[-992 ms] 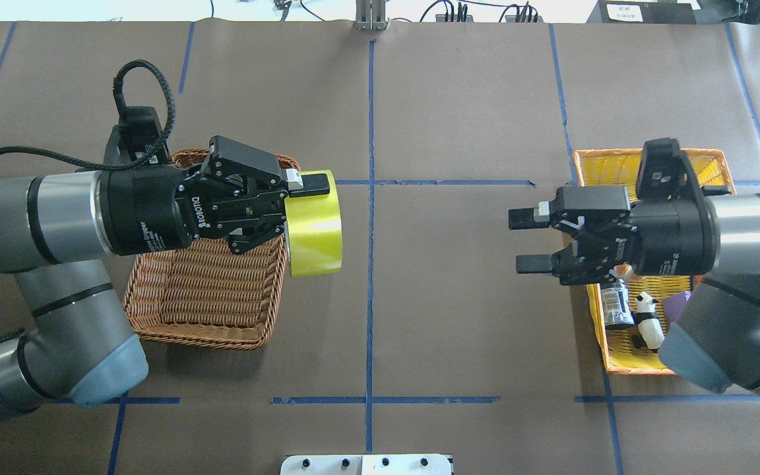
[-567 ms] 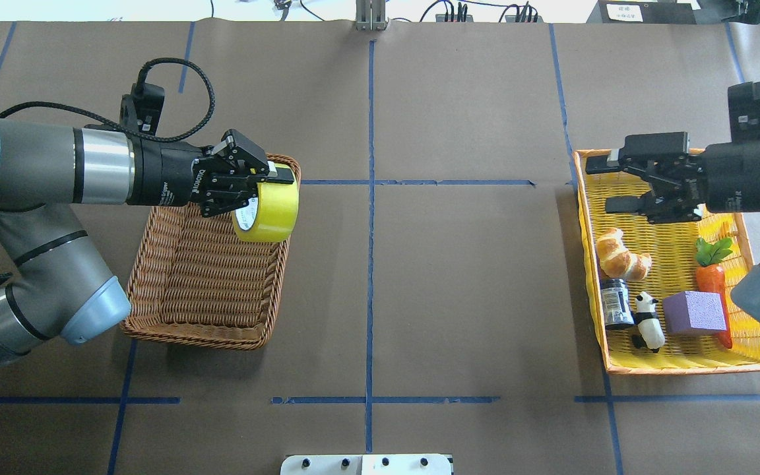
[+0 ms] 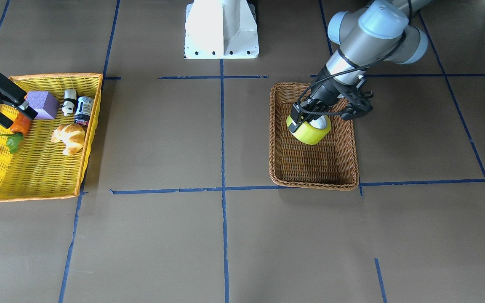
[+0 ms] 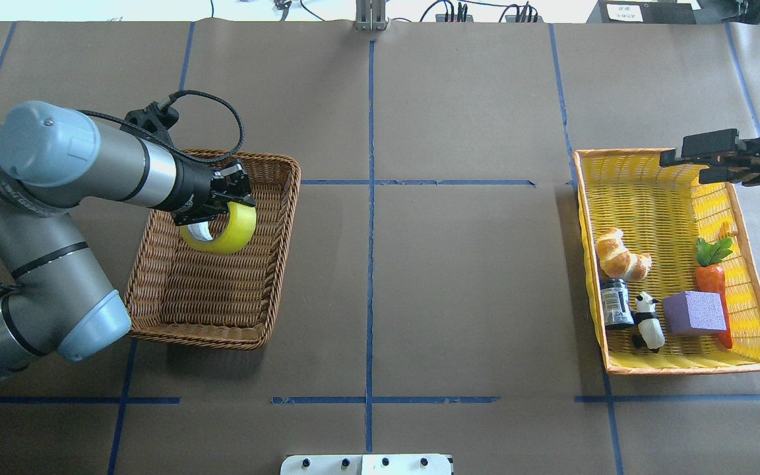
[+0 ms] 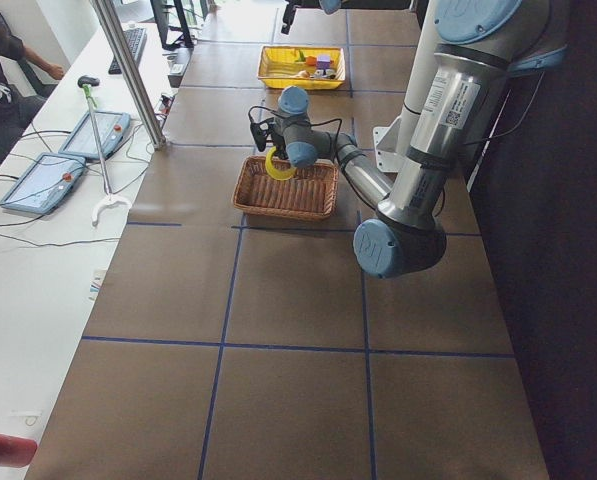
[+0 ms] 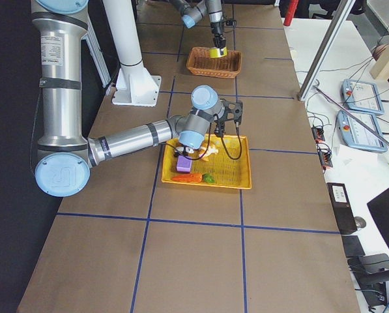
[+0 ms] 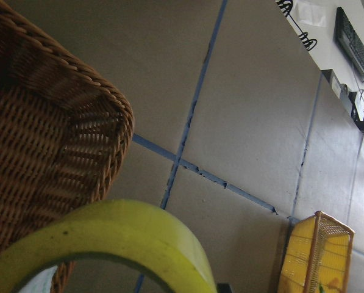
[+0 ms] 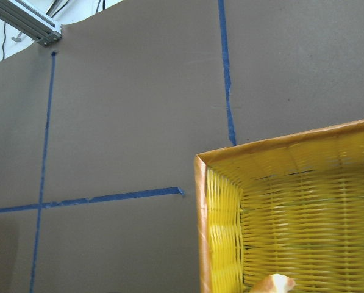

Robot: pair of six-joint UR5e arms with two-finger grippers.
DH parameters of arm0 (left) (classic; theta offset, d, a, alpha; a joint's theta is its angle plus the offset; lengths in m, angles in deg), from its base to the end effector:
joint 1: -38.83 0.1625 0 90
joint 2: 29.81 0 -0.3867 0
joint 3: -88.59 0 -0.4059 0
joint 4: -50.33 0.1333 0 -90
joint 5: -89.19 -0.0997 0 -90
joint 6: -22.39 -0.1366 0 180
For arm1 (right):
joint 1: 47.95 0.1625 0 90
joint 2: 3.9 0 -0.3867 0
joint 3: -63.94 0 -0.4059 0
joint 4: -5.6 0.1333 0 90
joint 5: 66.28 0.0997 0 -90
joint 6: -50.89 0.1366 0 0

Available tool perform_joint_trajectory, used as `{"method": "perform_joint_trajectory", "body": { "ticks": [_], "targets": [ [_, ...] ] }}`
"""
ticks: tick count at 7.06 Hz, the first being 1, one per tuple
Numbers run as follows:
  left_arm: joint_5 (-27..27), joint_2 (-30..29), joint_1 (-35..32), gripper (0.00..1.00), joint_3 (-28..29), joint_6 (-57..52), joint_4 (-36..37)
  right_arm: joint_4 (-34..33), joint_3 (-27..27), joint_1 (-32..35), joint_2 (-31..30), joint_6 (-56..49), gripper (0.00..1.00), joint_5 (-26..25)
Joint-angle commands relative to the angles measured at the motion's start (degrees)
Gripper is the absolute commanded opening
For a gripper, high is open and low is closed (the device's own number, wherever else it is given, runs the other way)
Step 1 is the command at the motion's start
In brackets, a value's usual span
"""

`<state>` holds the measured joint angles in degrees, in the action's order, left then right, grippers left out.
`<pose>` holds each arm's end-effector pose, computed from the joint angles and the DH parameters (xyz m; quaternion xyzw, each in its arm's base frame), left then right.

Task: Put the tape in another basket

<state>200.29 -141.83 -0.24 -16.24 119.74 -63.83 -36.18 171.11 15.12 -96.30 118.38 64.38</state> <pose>0.4358 -0.4621 0.2521 -0.0154 0.5231 -0.2484 0.8151 -0.1933 -0.4782 0.4036 0.1154 -0.5607 0.1069 0.8129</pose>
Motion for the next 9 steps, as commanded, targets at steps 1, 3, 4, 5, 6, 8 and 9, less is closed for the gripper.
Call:
{"method": "perform_joint_trajectory", "body": {
  "ticks": [1, 3, 4, 5, 6, 8, 9],
  "targets": [
    [-6.74, -0.75, 4.85, 0.0, -1.96, -2.78, 12.63, -5.65, -0.21, -2.15, 1.15, -3.07, 1.0, -2.68],
    [-8.71, -1.28, 7.51, 0.0, 0.4, -3.91, 12.47, -8.84, -0.12, -1.81, 3.36, -3.16, 1.0, -1.99],
    [-9.49, -1.62, 7.51, 0.0, 2.07, -6.97, 12.3, -8.85, -0.12, -2.07, 3.36, -3.16, 1.0, -1.99],
    [-9.68, -1.63, 7.51, 0.01, 2.78, -7.09, 12.12, -8.85, -0.12, -2.33, 3.36, -3.24, 1.0, -1.99],
    [-9.68, -1.71, 7.6, 0.06, 2.87, -7.09, 12.12, -8.85, -0.12, -2.33, 3.36, -4.29, 1.0, -1.91],
    [-9.68, -1.8, 7.6, 0.21, 3.05, -7.09, 12.2, -9.02, -0.38, -2.33, 4.06, -4.3, 1.0, -1.91],
    [-9.77, -1.72, 7.52, 0.33, 3.4, -7.35, 12.21, -9.02, -0.47, -2.42, 4.41, -4.3, 1.0, -1.91]
  ]
}}
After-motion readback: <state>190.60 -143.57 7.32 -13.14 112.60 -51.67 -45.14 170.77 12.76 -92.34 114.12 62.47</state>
